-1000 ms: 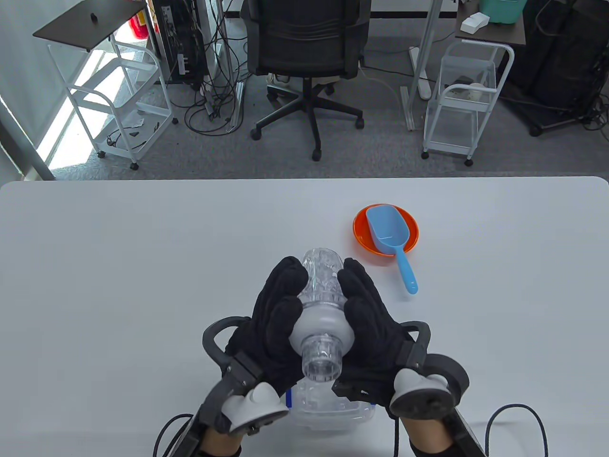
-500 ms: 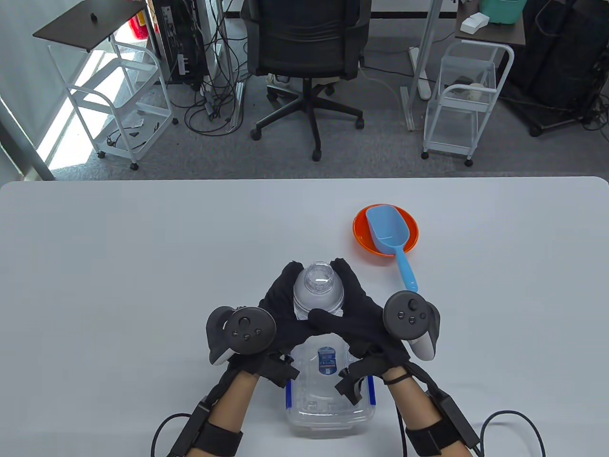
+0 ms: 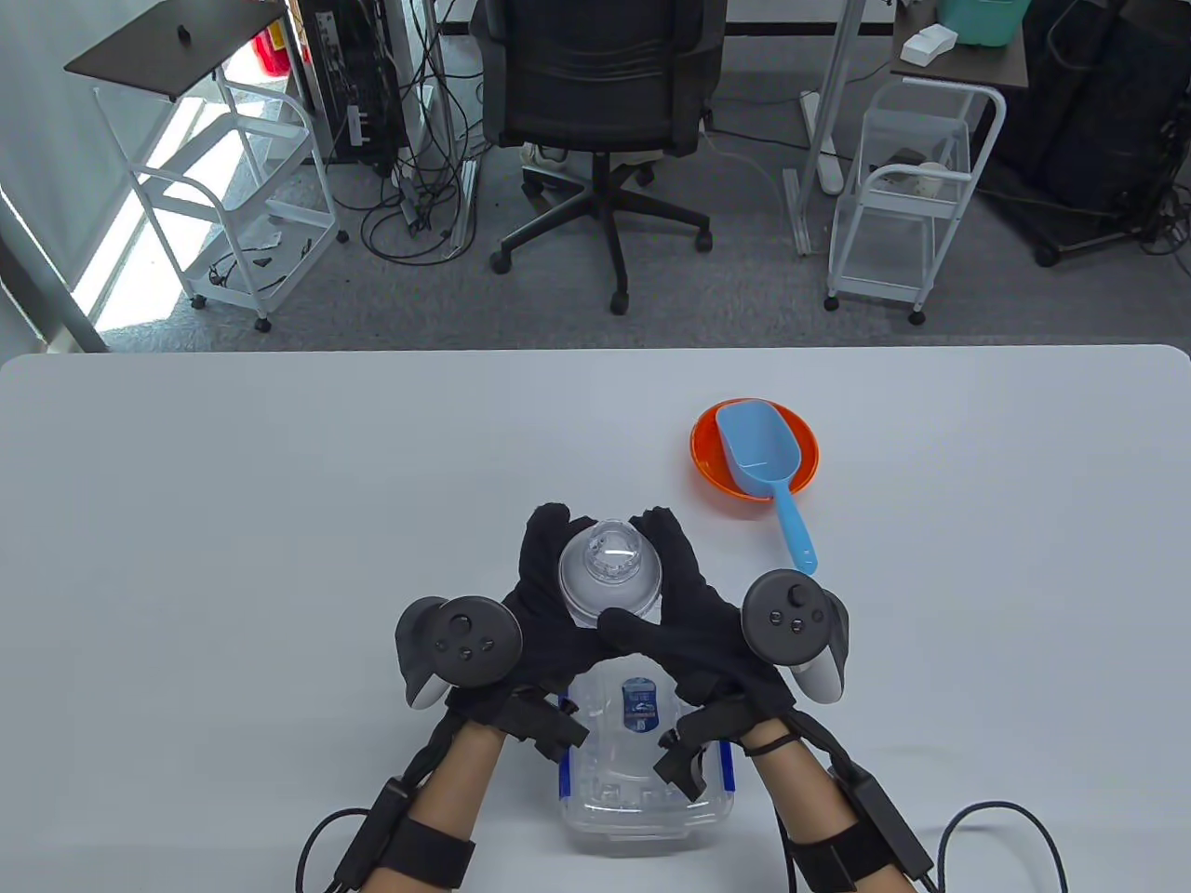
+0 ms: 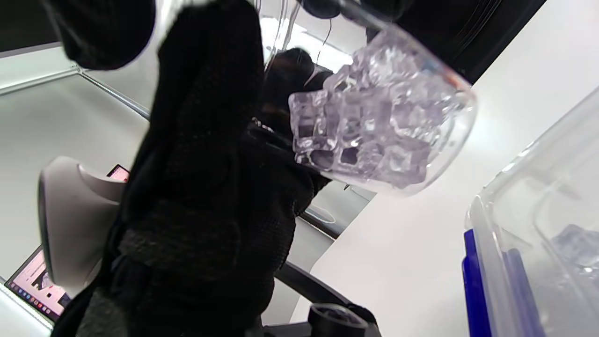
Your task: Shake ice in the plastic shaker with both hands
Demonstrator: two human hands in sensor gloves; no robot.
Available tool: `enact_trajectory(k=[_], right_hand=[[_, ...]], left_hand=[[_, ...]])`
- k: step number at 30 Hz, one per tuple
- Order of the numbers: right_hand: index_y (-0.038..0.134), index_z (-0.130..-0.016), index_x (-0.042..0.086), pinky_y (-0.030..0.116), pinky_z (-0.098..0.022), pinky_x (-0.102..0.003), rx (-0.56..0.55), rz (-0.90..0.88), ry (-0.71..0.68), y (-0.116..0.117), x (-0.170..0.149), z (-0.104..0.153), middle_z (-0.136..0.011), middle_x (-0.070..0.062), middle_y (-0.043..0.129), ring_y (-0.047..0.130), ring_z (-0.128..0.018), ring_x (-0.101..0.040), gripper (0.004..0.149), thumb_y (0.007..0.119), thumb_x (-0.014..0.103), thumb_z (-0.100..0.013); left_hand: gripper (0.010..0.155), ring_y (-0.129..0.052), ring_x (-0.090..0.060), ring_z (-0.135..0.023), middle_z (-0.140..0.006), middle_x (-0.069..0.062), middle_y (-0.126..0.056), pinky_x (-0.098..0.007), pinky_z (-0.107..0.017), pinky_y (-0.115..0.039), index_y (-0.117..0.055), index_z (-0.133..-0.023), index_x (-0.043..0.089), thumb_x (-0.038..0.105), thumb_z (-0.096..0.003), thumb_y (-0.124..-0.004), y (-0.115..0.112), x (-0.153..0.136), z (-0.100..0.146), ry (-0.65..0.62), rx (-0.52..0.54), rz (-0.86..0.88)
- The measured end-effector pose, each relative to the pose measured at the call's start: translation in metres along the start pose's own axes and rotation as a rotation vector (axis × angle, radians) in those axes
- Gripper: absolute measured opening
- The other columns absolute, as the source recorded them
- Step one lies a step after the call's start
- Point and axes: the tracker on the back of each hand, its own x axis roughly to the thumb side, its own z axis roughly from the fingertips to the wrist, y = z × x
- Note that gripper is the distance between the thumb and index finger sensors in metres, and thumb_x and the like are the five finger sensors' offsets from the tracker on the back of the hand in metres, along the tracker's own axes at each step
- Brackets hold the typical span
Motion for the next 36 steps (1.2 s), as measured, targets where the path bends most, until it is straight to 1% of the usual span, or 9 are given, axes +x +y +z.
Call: enact_trajectory(k=[4, 7, 10, 13, 18, 23, 28, 30, 36], right_hand=[[0.007, -0.11, 0.007, 0.036, -0.065, -0.078, -0.022, 0.164, 0.034, -0.007, -0.003, 0.005, -0.118, -0.027, 0.031, 0.039, -0.103, -0.061, 0.102, 0.069, 0.061, -0.05], [0.007, -0.111, 0.008, 0.036, -0.065, -0.078, -0.037, 0.167, 0.057, -0.012, -0.006, 0.007, -0.119, -0.027, 0.032, 0.038, -0.103, -0.061, 0.101, 0.068, 0.06, -0.051], [0.007, -0.111, 0.008, 0.035, -0.065, -0.078, -0.043, 0.159, 0.084, -0.018, -0.01, 0.008, -0.119, -0.027, 0.031, 0.038, -0.103, -0.061, 0.1, 0.068, 0.06, -0.051], [0.007, -0.111, 0.009, 0.035, -0.065, -0.077, -0.043, 0.157, 0.103, -0.023, -0.014, 0.009, -0.119, -0.026, 0.032, 0.037, -0.104, -0.061, 0.1, 0.069, 0.059, -0.051], [0.008, -0.111, 0.01, 0.035, -0.067, -0.077, -0.074, 0.176, 0.142, -0.029, -0.021, 0.011, -0.119, -0.025, 0.033, 0.037, -0.105, -0.06, 0.1, 0.069, 0.059, -0.051], [0.008, -0.111, 0.01, 0.035, -0.067, -0.077, -0.071, 0.165, 0.174, -0.03, -0.029, 0.01, -0.12, -0.024, 0.032, 0.036, -0.105, -0.059, 0.099, 0.07, 0.058, -0.051], [0.007, -0.111, 0.012, 0.039, -0.069, -0.074, -0.051, 0.296, 0.196, -0.025, -0.03, 0.011, -0.12, -0.023, 0.031, 0.035, -0.106, -0.058, 0.1, 0.07, 0.059, -0.05], [0.007, -0.111, 0.012, 0.039, -0.069, -0.075, -0.048, 0.299, 0.191, -0.024, -0.029, 0.011, -0.12, -0.023, 0.031, 0.035, -0.106, -0.058, 0.1, 0.07, 0.059, -0.05], [0.007, -0.111, 0.012, 0.037, -0.069, -0.076, -0.045, 0.281, 0.177, -0.025, -0.03, 0.012, -0.12, -0.022, 0.031, 0.035, -0.107, -0.057, 0.1, 0.071, 0.059, -0.05]], left_hand=[[0.124, -0.063, -0.047, -0.106, -0.121, -0.013, -0.039, -0.072, -0.067, -0.061, 0.013, -0.102, 0.017, 0.064, -0.044, -0.087, 0.019, -0.04, -0.006, 0.14, 0.064, -0.054], [0.125, -0.061, -0.043, -0.109, -0.122, -0.01, -0.037, -0.071, -0.068, -0.061, 0.014, -0.101, 0.017, 0.065, -0.0431, -0.086, 0.033, -0.073, -0.007, 0.228, 0.076, -0.14], [0.124, -0.06, -0.04, -0.11, -0.122, -0.007, -0.036, -0.07, -0.07, -0.06, 0.012, -0.102, 0.018, 0.065, -0.0425, -0.086, 0.048, -0.114, 0.0, 0.352, 0.092, -0.187], [0.122, -0.059, -0.032, -0.112, -0.122, -0.003, -0.038, -0.071, -0.073, -0.05, 0.009, -0.103, 0.022, 0.069, -0.0402, -0.085, 0.063, -0.152, 0.012, 0.481, 0.082, -0.228], [0.122, -0.056, -0.029, -0.114, -0.123, 0.0, -0.036, -0.071, -0.073, -0.048, 0.009, -0.103, 0.023, 0.069, -0.0398, -0.085, 0.084, -0.193, 0.031, 0.639, 0.102, -0.269], [0.121, -0.055, -0.024, -0.117, -0.124, 0.005, -0.034, -0.071, -0.074, -0.043, 0.008, -0.103, 0.025, 0.07, -0.0386, -0.085, 0.097, -0.215, 0.043, 0.721, 0.122, -0.221], [0.12, -0.055, -0.022, -0.117, -0.124, 0.006, -0.033, -0.071, -0.074, -0.044, 0.007, -0.103, 0.025, 0.071, -0.0383, -0.084, 0.099, -0.223, 0.049, 0.734, 0.114, -0.224], [0.12, -0.053, -0.022, -0.117, -0.124, 0.007, -0.031, -0.072, -0.074, -0.041, 0.007, -0.103, 0.026, 0.07, -0.0381, -0.084, 0.099, -0.225, 0.051, 0.734, 0.121, -0.175], [0.119, -0.049, -0.03, -0.117, -0.124, 0.002, -0.032, -0.076, -0.07, -0.04, 0.006, -0.103, 0.021, 0.067, -0.0398, -0.084, 0.1, -0.225, 0.055, 0.725, 0.134, -0.15]])
